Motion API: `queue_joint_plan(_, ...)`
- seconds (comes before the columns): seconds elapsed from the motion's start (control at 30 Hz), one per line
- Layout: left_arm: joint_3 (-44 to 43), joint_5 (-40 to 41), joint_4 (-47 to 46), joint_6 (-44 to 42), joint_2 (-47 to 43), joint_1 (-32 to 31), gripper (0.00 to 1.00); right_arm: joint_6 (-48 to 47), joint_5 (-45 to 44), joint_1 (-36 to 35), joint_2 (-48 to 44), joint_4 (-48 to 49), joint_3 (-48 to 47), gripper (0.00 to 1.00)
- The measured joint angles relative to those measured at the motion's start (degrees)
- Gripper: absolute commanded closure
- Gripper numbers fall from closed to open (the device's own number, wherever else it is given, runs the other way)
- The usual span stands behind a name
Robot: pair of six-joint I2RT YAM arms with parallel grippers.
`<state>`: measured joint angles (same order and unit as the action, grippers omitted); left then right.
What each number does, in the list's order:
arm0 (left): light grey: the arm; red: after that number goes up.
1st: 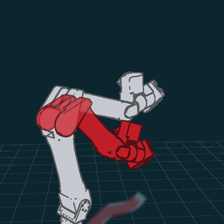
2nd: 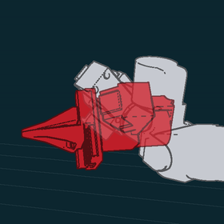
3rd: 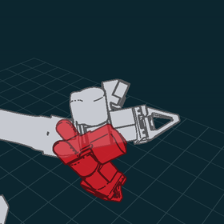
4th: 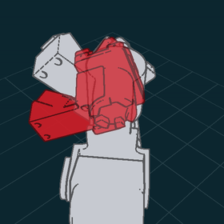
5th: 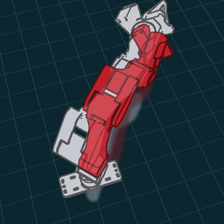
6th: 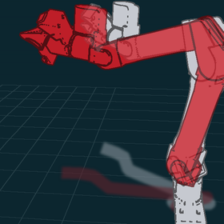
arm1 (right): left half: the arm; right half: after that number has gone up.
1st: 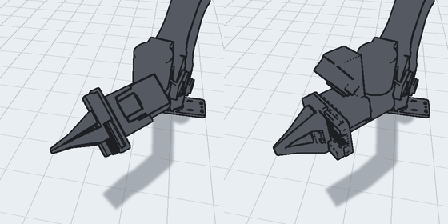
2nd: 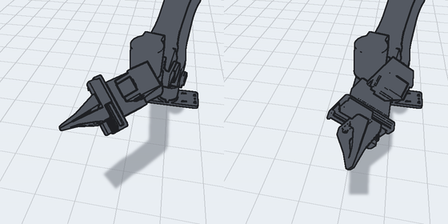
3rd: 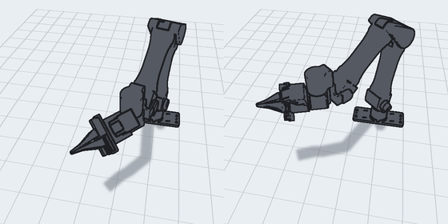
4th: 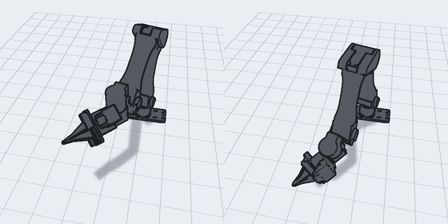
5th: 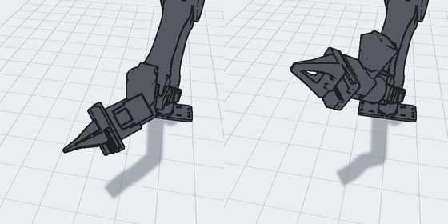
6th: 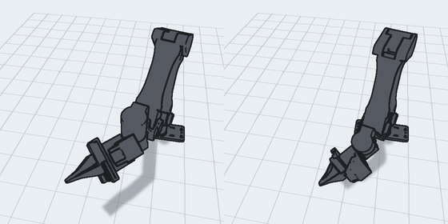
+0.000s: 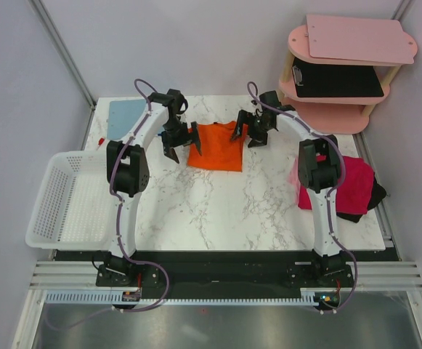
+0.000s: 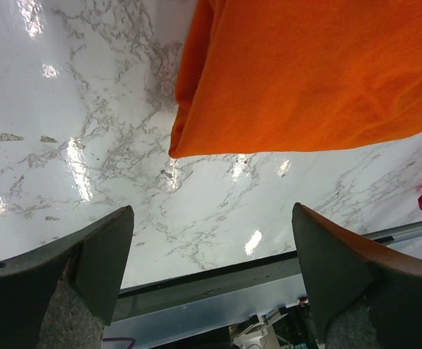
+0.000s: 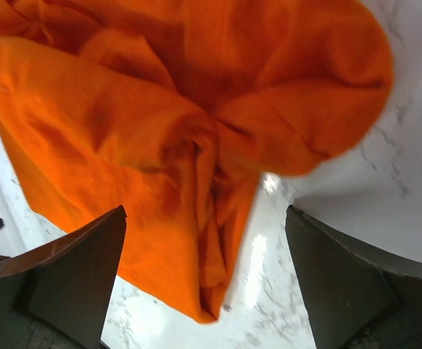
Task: Fold and stack the t-shirts
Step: Put the neatly folded tshirt into the corner of the board with the right arm
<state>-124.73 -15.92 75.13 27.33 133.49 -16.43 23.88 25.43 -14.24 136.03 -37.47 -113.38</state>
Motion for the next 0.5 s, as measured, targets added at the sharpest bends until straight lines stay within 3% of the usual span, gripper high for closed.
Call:
queue_joint_plan(0.17,0.04,0.74,-0.02,-0.02,-0.04,0.02,0.04,2.8,1.99,-1.01,4.15,3.02,-5.49,0.02)
queue_joint_plan(0.23,0.09,0.9,0.0,-0.04,-0.04,0.0,0.04,3.58,2.32,-1.73,5.84,3.65,-7.91,0.06)
queue_joint_plan(0.3,0.22,0.96,0.04,-0.07,-0.15,0.0,0.04,4.09,2.29,-2.58,7.41,3.96,-10.27,0.31)
queue_joint_plan(0.33,0.24,1.01,0.07,-0.09,-0.26,0.0,0.04,3.96,2.36,-2.93,7.91,4.17,-10.84,0.6)
queue_joint_plan(0.37,0.28,1.11,0.04,-0.15,-0.37,0.0,0.04,4.15,1.81,-3.41,8.46,4.22,-11.19,0.73)
queue_joint_plan(0.43,0.31,1.42,0.11,-0.26,-0.74,0.0,0.04,4.46,1.55,-4.15,9.62,3.87,-11.19,0.96)
queue_joint_plan(0.5,0.31,1.75,0.15,-0.37,-1.18,0.0,0.04,5.55,3.17,-4.55,10.32,4.07,-10.91,1.0)
